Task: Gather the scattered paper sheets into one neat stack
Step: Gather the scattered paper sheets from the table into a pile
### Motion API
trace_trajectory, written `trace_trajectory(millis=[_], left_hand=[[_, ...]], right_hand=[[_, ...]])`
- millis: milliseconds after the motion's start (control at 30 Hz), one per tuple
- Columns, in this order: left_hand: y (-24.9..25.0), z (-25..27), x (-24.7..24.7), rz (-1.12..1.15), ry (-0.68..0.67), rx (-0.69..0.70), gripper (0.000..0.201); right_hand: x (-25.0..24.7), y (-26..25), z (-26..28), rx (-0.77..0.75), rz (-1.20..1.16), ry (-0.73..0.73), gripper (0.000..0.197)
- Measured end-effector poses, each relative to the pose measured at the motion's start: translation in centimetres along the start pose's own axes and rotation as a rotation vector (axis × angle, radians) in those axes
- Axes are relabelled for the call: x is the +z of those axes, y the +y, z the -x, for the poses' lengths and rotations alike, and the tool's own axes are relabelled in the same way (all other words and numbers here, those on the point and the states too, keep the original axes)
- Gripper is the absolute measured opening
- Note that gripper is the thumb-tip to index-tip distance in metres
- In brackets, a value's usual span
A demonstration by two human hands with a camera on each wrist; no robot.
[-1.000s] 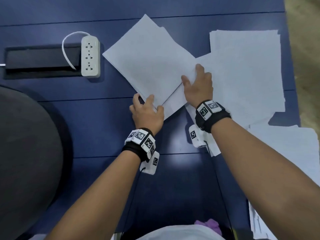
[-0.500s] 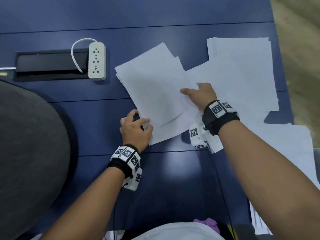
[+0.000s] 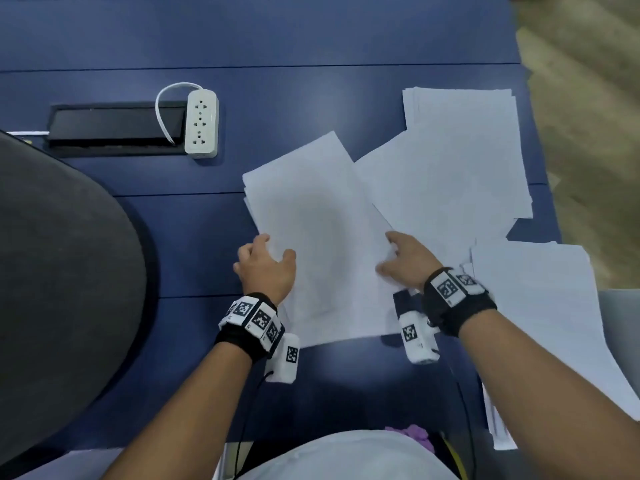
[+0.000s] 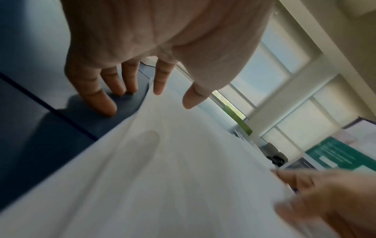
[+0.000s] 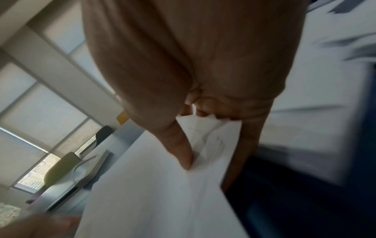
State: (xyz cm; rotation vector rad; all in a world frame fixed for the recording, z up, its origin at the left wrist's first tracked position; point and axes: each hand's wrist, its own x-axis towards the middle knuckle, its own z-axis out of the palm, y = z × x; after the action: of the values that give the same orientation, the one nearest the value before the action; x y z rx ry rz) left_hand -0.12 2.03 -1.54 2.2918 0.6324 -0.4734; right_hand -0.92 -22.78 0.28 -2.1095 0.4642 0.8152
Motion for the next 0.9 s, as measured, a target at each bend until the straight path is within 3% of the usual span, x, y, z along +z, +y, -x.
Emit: trace_trajectory(millis=[100,200,267,300,400,433,533,733,900], left_hand=[[-0.3,1.4,0.3,-0.068,-0.087,-0.018,0.062],[-1.0,3.1,1.2,-0.14,-0.134,0.014,0.07],[-0.9,3.6,1.7,-0.152,-0.117,-0.008,0.074],[-0.7,3.6,1.9,-0.15,-0.101,-0.031,0.076],[-0.2,3.6,2.0,-0.128,-0.07,-0.068,0.083],[0.0,3.5,1.9,-0.102,-0.056,-0.072,0.084],[0.1,2.8,1.3,0.05,-0.004,-0.104,0.082],[1.1,1.1,-0.1,0.244,0.068,-0.088,0.078],[2.2,-1.0,-0.8,0.23,0.045,-0.11,0.077]], right_hand=[[1.6,2.2,1.6,0.057,-0.008,-0.109,0.026],[2.2,2.5,1.7,0.107,-0.052,0.048,0.039],[2.4,2.1,1.7,0.059,0.029,0.189,0.039],[2.6,2.0,1.6,0.033,0.054,0.173,0.031],[3.4,1.4,2.2,0.028,0.11,0.036,0.056],[3.5,1.1,2.4,0.02,0.122,0.056,0.052],[3.2,-0.1,2.3,-0.073,0.183,0.162,0.015],[0.1,-4.2,0.1,-0.254,0.19,0.204,0.021],[-0.8,-6.3,-4.4,-0.209,0.331,0.24,0.03]])
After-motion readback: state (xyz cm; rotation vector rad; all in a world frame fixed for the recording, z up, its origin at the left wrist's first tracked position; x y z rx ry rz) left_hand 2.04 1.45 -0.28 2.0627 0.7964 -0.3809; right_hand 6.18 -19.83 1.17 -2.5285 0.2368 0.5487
